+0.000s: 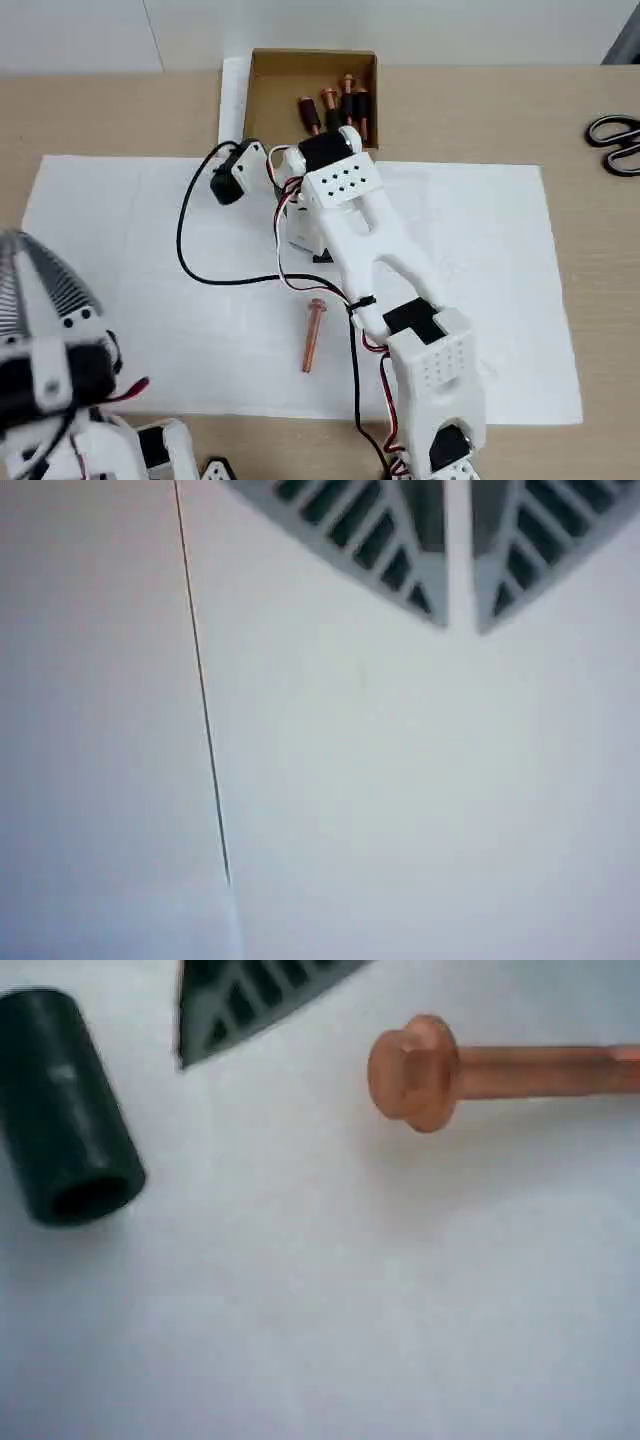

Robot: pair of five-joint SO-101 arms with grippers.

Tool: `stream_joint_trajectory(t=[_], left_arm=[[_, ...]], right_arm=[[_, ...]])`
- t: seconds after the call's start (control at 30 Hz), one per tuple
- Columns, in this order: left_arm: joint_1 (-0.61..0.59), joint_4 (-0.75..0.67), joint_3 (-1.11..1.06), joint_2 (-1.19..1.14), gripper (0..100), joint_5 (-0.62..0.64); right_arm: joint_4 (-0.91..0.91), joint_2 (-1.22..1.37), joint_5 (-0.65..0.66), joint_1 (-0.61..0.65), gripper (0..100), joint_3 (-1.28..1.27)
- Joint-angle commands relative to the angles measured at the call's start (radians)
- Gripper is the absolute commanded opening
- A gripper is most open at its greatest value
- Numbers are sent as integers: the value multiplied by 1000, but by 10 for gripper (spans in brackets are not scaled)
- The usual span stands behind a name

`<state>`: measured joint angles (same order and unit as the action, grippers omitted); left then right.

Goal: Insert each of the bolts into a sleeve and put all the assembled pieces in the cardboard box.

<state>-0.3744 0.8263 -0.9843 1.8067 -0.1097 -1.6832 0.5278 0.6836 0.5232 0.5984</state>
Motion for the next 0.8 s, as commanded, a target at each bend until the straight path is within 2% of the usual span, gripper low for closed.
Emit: stream_joint_trajectory(t=[0.0, 0.33, 0.77], left_arm=[[3, 176, 39, 3, 9, -3], [3, 391, 39, 3, 9, -3], [2, 442, -10, 5, 9, -2]], right_arm=[[-4, -25, 37, -8, 147, 3], [-4, 82, 38, -68, 147, 3], [12, 206, 40, -54, 147, 5]])
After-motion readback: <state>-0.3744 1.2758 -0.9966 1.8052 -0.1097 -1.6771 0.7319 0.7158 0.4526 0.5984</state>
